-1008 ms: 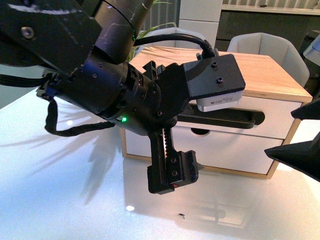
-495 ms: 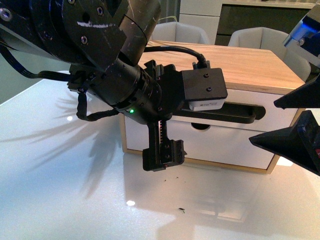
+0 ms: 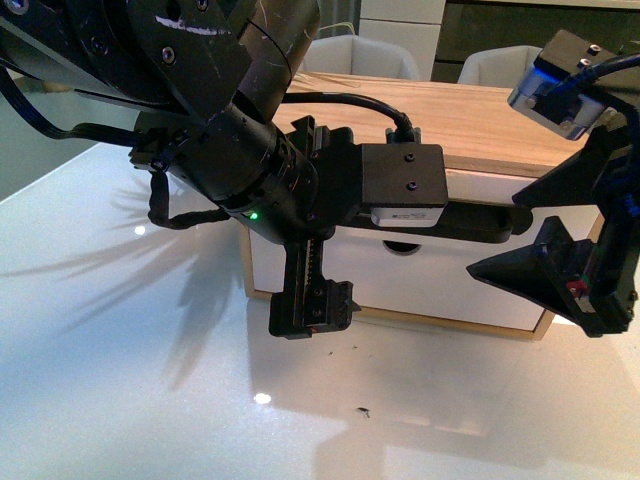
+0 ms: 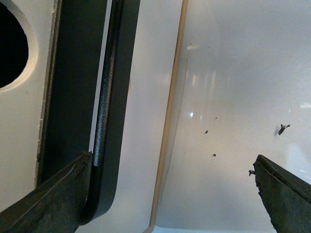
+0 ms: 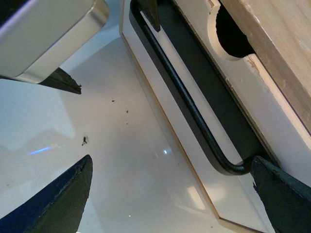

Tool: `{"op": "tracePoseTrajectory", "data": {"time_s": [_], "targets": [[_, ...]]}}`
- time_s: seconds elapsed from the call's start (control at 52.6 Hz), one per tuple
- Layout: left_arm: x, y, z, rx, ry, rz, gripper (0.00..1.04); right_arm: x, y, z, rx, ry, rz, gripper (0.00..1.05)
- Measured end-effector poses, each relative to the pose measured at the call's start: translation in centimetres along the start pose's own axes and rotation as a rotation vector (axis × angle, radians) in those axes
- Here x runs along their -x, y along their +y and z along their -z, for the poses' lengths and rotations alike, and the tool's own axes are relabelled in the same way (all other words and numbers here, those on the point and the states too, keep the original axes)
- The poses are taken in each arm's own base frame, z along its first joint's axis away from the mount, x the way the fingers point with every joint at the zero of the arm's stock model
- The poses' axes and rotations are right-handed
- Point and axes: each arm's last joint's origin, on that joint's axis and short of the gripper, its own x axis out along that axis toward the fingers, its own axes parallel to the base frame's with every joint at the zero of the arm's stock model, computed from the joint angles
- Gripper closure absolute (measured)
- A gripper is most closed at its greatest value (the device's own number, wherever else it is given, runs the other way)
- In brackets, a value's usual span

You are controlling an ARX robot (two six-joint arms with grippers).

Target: Pull drawer

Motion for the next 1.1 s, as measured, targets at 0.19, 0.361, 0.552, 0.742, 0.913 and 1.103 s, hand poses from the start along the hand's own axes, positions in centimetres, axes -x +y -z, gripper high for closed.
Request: {"op": "tracePoseTrajectory", "data": {"time_s": [0.19, 0.361, 0.552, 0.742, 0.913, 1.103], "targets": [[0.2, -0.1, 0.2, -0.002, -0.006, 0.003, 0.07, -1.7, 0.0, -0.4, 0.012, 0.007, -0.024, 0.09], [0.4, -0.1, 0.4, -0.005, -0.014, 0.007, 0.07, -3.3, 0.3, -0.3, 0.023, 0.041, -0.033, 0.09], [0.7, -0.5, 0.4, -0.008, -0.02, 0.024, 0.07, -3.7, 0.8, 0.1, 0.074, 0.106, -0.096, 0.09], [2.0, -2.0, 0.5, -0.041, -0.019, 0.089, 0.07, -2.3, 1.8, 0.3, 0.122, 0.141, -0.2, 0.09], [3.4, -3.7, 0.6, -0.084, -0.035, 0.128, 0.07, -0.8, 3.2, 0.7, 0.157, 0.147, -0.27, 0.09], [4.5, -5.2, 0.8, -0.101, -0.052, 0.151, 0.07, 0.0, 4.6, 0.9, 0.178, 0.153, -0.315, 0.09]]}}
